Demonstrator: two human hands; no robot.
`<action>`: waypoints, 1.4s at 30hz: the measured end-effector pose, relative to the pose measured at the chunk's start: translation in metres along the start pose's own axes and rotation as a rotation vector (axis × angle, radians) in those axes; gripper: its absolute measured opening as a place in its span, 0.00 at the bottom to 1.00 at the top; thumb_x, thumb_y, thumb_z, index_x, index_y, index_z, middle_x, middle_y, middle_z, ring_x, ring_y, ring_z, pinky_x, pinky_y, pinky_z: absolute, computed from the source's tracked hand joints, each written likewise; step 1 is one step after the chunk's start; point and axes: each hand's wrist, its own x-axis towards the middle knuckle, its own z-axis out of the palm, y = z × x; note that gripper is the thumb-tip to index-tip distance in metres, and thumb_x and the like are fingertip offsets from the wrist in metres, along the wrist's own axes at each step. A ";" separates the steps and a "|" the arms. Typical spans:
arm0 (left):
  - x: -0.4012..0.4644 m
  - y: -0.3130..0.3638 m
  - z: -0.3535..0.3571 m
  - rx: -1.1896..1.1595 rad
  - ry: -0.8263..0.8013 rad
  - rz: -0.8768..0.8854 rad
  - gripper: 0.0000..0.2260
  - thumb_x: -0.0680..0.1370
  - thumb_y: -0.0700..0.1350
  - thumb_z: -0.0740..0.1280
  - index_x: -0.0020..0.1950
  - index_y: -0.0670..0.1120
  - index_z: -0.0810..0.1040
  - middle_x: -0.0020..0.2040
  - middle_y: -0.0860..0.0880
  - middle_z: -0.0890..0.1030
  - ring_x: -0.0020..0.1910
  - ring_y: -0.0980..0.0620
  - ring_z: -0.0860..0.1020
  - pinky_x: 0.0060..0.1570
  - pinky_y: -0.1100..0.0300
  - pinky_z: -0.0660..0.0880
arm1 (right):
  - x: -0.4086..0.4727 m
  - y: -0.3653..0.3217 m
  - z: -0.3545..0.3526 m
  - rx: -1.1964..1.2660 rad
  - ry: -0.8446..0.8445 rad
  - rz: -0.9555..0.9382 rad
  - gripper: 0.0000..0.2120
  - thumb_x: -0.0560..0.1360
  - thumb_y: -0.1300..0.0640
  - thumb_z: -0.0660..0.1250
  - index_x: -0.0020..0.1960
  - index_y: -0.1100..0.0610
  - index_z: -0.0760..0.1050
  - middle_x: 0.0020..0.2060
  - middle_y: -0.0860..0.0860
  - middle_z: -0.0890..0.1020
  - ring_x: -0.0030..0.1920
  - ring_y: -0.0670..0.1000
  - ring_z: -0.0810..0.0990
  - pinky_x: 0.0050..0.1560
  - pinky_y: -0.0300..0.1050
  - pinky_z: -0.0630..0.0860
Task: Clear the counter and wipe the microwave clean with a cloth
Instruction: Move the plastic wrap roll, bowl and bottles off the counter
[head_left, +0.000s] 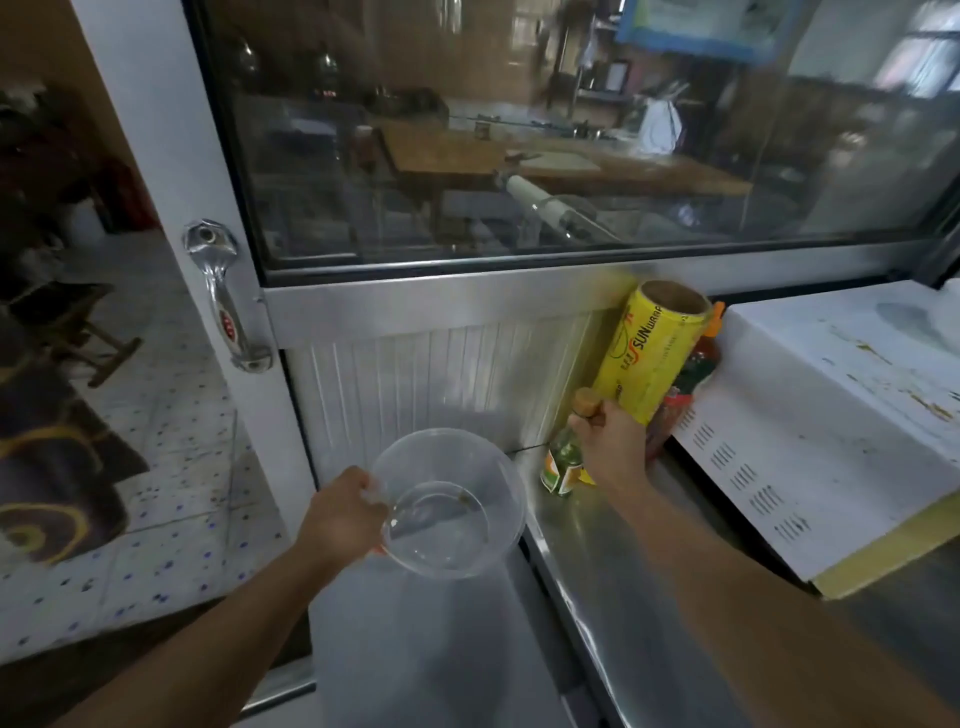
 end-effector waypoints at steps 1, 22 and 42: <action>0.005 -0.002 0.000 -0.015 -0.002 -0.001 0.07 0.72 0.35 0.66 0.43 0.48 0.74 0.39 0.43 0.77 0.30 0.44 0.79 0.31 0.53 0.76 | 0.005 0.001 0.006 -0.008 0.003 0.008 0.09 0.74 0.59 0.67 0.49 0.65 0.75 0.46 0.60 0.82 0.49 0.60 0.79 0.48 0.51 0.73; 0.031 -0.008 0.013 0.166 -0.040 0.042 0.08 0.75 0.36 0.64 0.54 0.42 0.72 0.45 0.40 0.80 0.37 0.42 0.80 0.34 0.56 0.78 | 0.053 0.011 0.059 -0.075 0.120 0.042 0.12 0.75 0.57 0.67 0.50 0.67 0.73 0.48 0.64 0.81 0.51 0.63 0.78 0.46 0.50 0.68; 0.018 0.019 0.066 0.087 -0.145 0.036 0.05 0.73 0.37 0.65 0.47 0.44 0.73 0.39 0.44 0.79 0.33 0.46 0.79 0.27 0.59 0.74 | 0.005 0.031 -0.017 0.012 -0.005 0.053 0.26 0.73 0.57 0.70 0.68 0.60 0.66 0.62 0.55 0.75 0.62 0.55 0.73 0.61 0.49 0.71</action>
